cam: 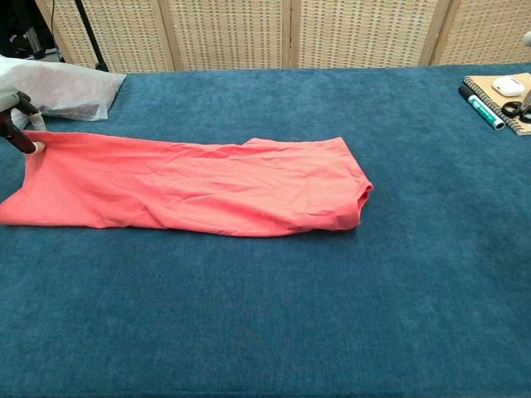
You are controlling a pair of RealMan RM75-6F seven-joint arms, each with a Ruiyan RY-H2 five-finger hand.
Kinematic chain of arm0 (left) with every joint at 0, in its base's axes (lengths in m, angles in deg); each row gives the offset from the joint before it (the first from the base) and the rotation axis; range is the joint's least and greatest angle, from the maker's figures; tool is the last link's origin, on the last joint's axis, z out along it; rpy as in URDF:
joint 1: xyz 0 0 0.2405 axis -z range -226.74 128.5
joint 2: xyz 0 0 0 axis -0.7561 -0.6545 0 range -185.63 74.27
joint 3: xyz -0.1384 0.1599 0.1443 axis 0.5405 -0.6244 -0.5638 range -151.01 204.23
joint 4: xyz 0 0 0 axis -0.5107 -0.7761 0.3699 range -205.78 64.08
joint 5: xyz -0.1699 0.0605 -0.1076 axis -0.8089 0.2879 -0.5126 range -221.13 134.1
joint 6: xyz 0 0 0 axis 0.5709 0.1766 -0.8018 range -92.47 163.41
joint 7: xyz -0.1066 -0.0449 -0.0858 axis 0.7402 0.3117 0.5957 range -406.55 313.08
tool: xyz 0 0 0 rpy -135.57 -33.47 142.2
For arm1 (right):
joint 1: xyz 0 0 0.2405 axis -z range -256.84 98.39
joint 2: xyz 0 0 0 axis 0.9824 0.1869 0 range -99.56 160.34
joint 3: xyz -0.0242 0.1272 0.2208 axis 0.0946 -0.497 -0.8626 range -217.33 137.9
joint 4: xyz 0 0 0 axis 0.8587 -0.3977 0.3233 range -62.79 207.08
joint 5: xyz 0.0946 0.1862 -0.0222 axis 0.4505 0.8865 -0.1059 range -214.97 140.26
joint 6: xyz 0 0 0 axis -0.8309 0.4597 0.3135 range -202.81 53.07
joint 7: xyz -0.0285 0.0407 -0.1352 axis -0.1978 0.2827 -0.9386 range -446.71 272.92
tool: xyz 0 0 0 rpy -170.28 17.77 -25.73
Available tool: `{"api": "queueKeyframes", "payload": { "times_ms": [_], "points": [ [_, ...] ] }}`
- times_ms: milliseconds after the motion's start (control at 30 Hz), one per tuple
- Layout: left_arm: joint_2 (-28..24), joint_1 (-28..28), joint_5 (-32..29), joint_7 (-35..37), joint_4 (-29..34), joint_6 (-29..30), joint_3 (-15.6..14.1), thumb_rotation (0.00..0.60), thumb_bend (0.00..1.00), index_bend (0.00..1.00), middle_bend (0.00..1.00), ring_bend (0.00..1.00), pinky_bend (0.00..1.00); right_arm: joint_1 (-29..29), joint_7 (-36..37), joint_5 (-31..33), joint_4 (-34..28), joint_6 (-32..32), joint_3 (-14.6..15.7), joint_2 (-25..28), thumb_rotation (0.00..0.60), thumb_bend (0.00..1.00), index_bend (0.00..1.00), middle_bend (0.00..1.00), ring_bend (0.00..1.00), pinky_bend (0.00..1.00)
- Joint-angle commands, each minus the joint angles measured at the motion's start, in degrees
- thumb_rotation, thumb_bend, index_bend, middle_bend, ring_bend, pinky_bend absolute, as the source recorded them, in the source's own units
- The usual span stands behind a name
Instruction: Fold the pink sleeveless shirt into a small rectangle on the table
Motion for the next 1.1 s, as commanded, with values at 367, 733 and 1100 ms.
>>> {"api": "queueKeyframes", "payload": {
  "times_ms": [367,733,1100],
  "points": [
    [-4.8,-2.2,-0.3,4.5,-8.6,-7.5,1.0,0.600,0.58,0.79,0.00,0.00,0.00,-0.1,-0.6,-0.2,-0.2,0.3,0.1,-0.2,0.600,0.00,0.00,0.00,0.00,0.00],
    [-8.0,-4.2,5.1,12.3,-2.9,-8.4,2.3,0.600,0.58,0.79,0.00,0.00,0.00,-0.1,-0.3,0.0,-0.5,0.5,0.0,0.0,0.600,0.00,0.00,0.00,0.00,0.00],
    [-14.9,-7.6,19.5,17.7,21.7,2.9,1.8,0.600,0.58,0.79,0.00,0.00,0.00,0.0,0.6,0.2,-0.8,0.3,-0.2,0.5,0.600,0.00,0.00,0.00,0.00,0.00]
  ]
}}
